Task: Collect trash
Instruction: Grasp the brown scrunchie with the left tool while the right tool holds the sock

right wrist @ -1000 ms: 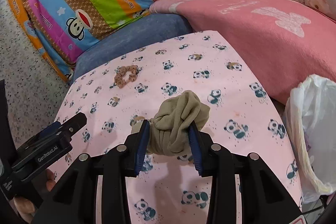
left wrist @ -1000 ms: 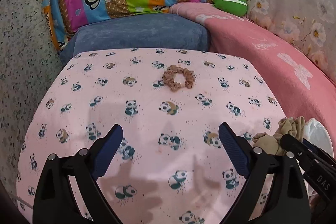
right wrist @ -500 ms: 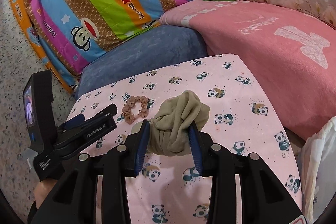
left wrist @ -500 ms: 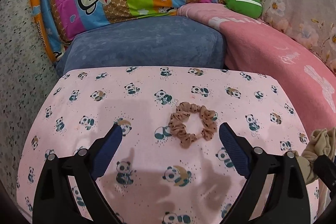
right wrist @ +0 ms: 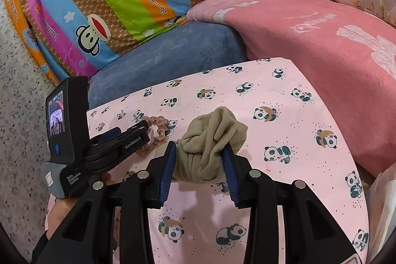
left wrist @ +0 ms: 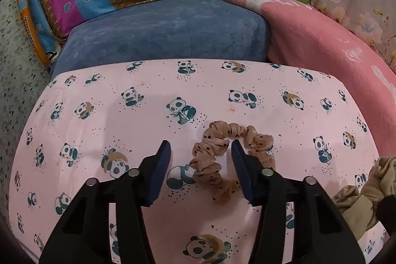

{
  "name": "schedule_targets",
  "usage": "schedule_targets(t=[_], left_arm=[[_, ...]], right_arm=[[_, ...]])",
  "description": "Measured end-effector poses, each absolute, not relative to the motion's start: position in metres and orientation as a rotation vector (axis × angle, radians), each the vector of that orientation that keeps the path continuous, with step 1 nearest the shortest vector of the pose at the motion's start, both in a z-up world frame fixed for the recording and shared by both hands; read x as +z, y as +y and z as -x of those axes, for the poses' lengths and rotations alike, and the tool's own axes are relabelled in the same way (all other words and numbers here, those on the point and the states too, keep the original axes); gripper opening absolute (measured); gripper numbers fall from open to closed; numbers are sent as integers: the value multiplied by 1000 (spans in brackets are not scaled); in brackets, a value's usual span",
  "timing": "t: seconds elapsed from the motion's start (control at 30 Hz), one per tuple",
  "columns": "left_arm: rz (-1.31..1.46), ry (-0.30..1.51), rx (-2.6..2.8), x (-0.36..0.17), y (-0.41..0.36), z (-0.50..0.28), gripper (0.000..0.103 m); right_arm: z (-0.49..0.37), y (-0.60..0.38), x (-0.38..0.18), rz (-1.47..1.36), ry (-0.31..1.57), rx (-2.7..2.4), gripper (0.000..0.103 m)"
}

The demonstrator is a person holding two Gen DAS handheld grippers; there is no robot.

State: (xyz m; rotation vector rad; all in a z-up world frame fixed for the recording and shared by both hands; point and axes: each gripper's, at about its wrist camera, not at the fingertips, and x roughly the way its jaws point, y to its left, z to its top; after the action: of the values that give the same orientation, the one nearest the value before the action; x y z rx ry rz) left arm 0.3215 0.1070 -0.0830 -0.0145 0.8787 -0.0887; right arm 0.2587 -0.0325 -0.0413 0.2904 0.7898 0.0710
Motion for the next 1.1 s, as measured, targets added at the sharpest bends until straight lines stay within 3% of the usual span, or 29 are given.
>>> schedule_targets(t=[0.03, 0.17, 0.63, 1.1], left_arm=[[17, 890, -99, -86, 107, -320, 26], [24, 911, -111, -90, 108, -316, 14], [-2, 815, -202, -26, 87, -237, 12], [-18, 682, -334, 49, 32, -153, 12]], right_arm=[[-259, -32, -43, -293, 791, 71, 38], [-257, -30, -45, -305, 795, 73, 38], [-210, -36, -19, -342, 739, 57, 38], [-121, -89, 51, -380, 583, -19, 38]])
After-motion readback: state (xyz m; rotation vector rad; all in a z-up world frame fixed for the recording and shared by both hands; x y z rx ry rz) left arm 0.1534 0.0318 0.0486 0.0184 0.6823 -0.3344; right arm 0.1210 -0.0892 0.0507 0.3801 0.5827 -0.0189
